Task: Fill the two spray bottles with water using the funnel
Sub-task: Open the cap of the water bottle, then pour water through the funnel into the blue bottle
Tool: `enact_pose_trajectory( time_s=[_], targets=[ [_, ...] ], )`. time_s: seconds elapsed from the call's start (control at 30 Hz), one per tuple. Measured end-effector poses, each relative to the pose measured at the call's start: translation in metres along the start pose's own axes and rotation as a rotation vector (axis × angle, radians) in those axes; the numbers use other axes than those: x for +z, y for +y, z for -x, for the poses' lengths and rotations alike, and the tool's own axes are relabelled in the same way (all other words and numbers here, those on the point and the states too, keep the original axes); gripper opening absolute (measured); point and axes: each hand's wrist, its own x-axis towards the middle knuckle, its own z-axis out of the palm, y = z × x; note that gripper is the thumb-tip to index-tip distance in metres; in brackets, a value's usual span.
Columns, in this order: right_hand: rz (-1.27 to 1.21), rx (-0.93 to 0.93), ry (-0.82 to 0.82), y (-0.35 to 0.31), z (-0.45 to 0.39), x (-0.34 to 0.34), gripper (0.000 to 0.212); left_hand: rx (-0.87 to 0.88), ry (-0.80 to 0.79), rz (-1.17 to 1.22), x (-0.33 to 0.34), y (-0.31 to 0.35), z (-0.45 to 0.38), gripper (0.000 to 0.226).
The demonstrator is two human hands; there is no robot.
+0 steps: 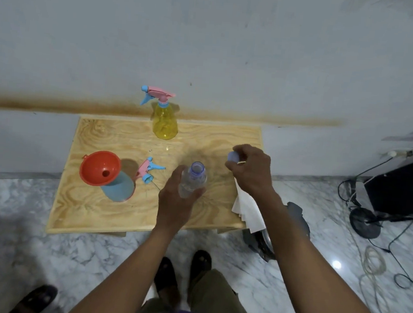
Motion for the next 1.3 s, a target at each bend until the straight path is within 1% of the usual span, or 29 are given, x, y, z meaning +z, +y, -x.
enact_pose_trajectory(
  time_s=[0.1, 0.2, 0.3, 0.4, 0.5, 0.67, 0.87, 0.93, 1.0, 1.07, 1.13, 1.17, 1.23, 1.3],
  targets=[
    [0.136, 0.069, -0.158, 0.037, 0.001, 0.027, 0.04, 0.005, 0.004, -0.029, 0.001, -0.002, 0.0, 0.069],
    [0.283, 0.059, -0.26, 0.065, 0.007, 0.053, 0.036, -0.016, -0.006, 0.043, 0.0, 0.002, 0.004, 0.065],
    [0.438, -0.015, -0.258, 0.087, 0.006, 0.074, 0.034, -0.019, 0.001, 0.042, 0.001, 0.007, 0.006, 0.056],
    [0.552, -0.084, -0.273, 0.102, 0.0, 0.094, 0.028, -0.027, 0.016, 0.008, 0.004, 0.006, 0.005, 0.058],
    [0.642, -0.114, -0.276, 0.115, -0.003, 0.105, 0.024, -0.039, 0.021, 0.009, 0.004, 0.003, 0.006, 0.056],
    [0.678, -0.138, -0.277, 0.128, -0.003, 0.11, 0.021, -0.048, 0.022, 0.004, 0.005, 0.002, 0.007, 0.059],
    [0.675, -0.165, -0.31, 0.126, -0.002, 0.105, 0.026, -0.084, 0.045, -0.015, 0.006, 0.004, 0.007, 0.062],
    [0.625, -0.179, -0.273, 0.119, 0.001, 0.1, 0.036, -0.084, 0.037, -0.012, 0.006, 0.004, 0.008, 0.062],
    [0.467, -0.16, -0.267, 0.105, 0.008, 0.097, 0.053, -0.077, 0.034, -0.012, 0.005, 0.006, 0.008, 0.062],
    [0.185, -0.098, -0.284, 0.092, 0.015, 0.1, 0.073, -0.076, 0.031, -0.015, 0.005, 0.006, 0.008, 0.062],
    [-0.095, -0.07, -0.321, 0.077, 0.022, 0.103, 0.086, -0.079, 0.023, -0.012, 0.006, 0.006, 0.009, 0.061],
    [-0.198, -0.095, -0.333, 0.071, 0.024, 0.105, 0.086, -0.08, 0.022, -0.013, 0.006, 0.007, 0.009, 0.061],
    [-0.342, -0.169, -0.325, 0.06, 0.029, 0.108, 0.072, -0.084, 0.024, -0.023, 0.006, 0.008, 0.009, 0.059],
    [-0.426, -0.203, -0.27, 0.052, 0.032, 0.11, 0.063, -0.079, 0.034, -0.05, 0.006, 0.007, 0.008, 0.061]
  ],
)
